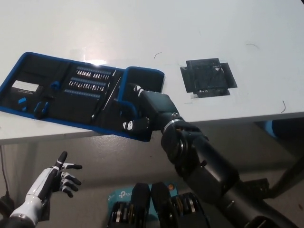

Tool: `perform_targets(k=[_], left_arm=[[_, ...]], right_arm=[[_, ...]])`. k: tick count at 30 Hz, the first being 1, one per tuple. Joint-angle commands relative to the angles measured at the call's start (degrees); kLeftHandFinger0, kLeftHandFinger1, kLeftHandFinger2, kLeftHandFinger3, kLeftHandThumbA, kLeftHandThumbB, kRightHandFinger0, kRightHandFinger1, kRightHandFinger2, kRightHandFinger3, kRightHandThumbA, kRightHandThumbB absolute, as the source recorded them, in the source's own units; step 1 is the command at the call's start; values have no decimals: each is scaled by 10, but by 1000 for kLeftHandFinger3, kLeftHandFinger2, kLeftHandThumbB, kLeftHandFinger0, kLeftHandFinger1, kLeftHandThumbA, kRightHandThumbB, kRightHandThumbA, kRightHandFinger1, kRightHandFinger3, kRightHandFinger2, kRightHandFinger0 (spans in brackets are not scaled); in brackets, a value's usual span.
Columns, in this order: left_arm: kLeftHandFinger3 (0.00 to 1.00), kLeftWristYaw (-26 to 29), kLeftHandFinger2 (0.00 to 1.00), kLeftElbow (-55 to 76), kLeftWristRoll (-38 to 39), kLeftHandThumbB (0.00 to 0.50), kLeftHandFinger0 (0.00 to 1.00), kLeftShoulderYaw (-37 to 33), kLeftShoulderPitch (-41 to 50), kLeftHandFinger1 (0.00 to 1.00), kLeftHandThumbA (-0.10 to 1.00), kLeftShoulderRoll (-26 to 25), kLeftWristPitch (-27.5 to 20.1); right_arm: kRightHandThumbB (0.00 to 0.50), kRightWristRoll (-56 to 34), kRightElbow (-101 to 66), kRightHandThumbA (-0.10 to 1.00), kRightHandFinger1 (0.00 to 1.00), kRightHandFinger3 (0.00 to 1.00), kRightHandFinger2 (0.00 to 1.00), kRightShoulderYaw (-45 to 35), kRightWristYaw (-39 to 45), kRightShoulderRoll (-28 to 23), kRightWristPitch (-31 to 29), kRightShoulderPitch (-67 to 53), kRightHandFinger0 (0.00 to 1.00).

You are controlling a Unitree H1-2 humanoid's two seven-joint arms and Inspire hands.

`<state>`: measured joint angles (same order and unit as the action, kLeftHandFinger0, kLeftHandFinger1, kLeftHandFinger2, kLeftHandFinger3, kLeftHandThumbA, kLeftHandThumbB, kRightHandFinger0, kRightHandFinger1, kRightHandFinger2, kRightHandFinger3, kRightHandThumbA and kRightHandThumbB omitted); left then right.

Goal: The robot uses its right hand to lift an edge of the toolkit kept in middle of the desk and make one fold in it

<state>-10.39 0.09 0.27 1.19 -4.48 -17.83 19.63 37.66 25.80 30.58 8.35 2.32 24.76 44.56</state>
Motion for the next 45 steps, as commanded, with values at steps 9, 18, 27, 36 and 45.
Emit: perform_targets(k=[9, 18, 27, 36, 45], left_arm=[[593, 4, 388, 7, -1, 500, 382, 11, 9, 391, 1000, -5, -11], [637, 3, 420, 10, -7, 491, 412, 9, 23, 411, 1000, -8, -19], [597, 8, 407, 7, -4, 500, 464, 13, 21, 430, 1000, -2, -8], [607, 10, 421, 8, -2, 500, 455, 17, 25, 433, 1000, 2, -4], [601, 16, 417, 1, -1, 500, 449, 23, 22, 440, 1000, 4, -6]], right_arm=[[468, 31, -131, 886, 1000, 1000, 1000, -152, 132, 52, 22, 20, 1000], [487, 41, -221, 864, 1000, 1000, 1000, -268, 216, 67, 22, 52, 1000], [344, -18, -384, 607, 1000, 1000, 1000, -481, 336, 78, 22, 17, 1000], [118, -199, -421, 365, 780, 1000, 1000, -584, 217, 34, -52, -132, 532], [80, -270, -244, 139, 517, 932, 744, -647, 106, 23, -285, -277, 343]])
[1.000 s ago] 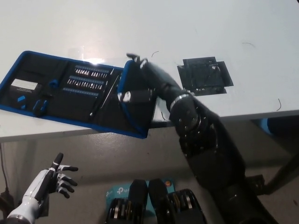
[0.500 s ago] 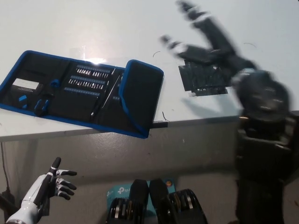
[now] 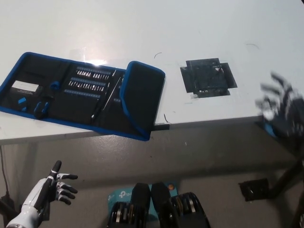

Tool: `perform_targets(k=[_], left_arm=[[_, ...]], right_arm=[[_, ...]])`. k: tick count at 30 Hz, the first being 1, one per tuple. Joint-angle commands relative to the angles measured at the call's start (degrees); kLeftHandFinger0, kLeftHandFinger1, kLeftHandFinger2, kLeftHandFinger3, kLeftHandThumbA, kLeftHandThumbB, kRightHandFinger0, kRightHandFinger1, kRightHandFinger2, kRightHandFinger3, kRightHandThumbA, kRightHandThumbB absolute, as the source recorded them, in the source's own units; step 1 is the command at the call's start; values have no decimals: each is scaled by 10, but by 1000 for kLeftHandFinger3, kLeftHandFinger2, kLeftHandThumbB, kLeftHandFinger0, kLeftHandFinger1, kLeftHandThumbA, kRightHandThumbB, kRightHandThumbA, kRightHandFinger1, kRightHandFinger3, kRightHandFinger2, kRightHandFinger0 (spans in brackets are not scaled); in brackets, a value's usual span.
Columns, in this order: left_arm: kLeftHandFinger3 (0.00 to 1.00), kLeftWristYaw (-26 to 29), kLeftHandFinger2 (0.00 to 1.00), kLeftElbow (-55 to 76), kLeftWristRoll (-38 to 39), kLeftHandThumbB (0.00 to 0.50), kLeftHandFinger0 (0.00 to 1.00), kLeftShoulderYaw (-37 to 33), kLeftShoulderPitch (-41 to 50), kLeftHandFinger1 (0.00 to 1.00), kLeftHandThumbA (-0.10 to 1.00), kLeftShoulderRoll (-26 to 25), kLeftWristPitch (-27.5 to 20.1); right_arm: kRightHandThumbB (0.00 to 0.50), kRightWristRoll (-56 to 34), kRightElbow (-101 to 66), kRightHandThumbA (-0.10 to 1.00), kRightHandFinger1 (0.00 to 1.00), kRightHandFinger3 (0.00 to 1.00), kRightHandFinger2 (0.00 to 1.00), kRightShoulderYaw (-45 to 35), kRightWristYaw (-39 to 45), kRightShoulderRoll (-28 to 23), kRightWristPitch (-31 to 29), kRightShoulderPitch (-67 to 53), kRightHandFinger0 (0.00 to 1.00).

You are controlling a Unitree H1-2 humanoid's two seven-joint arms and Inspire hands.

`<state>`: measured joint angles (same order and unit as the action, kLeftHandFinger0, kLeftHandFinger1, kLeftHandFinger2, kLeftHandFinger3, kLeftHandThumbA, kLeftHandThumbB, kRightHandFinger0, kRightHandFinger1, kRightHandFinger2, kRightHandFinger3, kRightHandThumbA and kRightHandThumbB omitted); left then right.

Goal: The robot uses its right hand to lift an edge of the toolkit kept in middle of the desk and make one fold in it

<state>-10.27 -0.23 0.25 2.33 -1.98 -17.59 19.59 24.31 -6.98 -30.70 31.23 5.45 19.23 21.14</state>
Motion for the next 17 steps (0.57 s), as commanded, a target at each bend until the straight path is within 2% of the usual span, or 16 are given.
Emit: perform_targets(k=[1, 5, 8, 13, 14, 16, 17], left_arm=[[605, 16, 415, 5, -2, 500, 448, 12, -3, 443, 1000, 1, -4], [613, 18, 445, 7, -5, 500, 455, 13, -4, 453, 1000, 0, 2], [605, 20, 422, 3, -5, 500, 439, 14, -5, 442, 1000, 1, -2], [587, 22, 403, 1, -3, 500, 407, 17, -1, 423, 1000, 3, -7], [598, 22, 419, 0, -3, 500, 432, 18, 0, 441, 1000, 3, -9], [596, 22, 414, 1, -2, 500, 424, 20, 1, 439, 1000, 2, -8], [596, 22, 414, 1, -2, 500, 424, 20, 1, 439, 1000, 2, -8]], right_arm=[[75, -133, 108, 136, 519, 928, 728, -38, -138, -11, -251, -54, 362], [58, -123, 182, 153, 509, 880, 684, -38, -171, -30, -317, -72, 372], [75, -115, 239, 153, 531, 857, 703, -42, -204, -45, -352, -79, 363], [93, -119, 287, 157, 534, 855, 714, -46, -232, -60, -379, -79, 350], [107, -123, 302, 177, 504, 839, 692, -50, -239, -61, -386, -79, 336], [135, -122, 318, 249, 507, 823, 680, -52, -251, -63, -387, -80, 336], [135, -122, 318, 249, 507, 823, 680, -52, -251, -63, -387, -80, 336]])
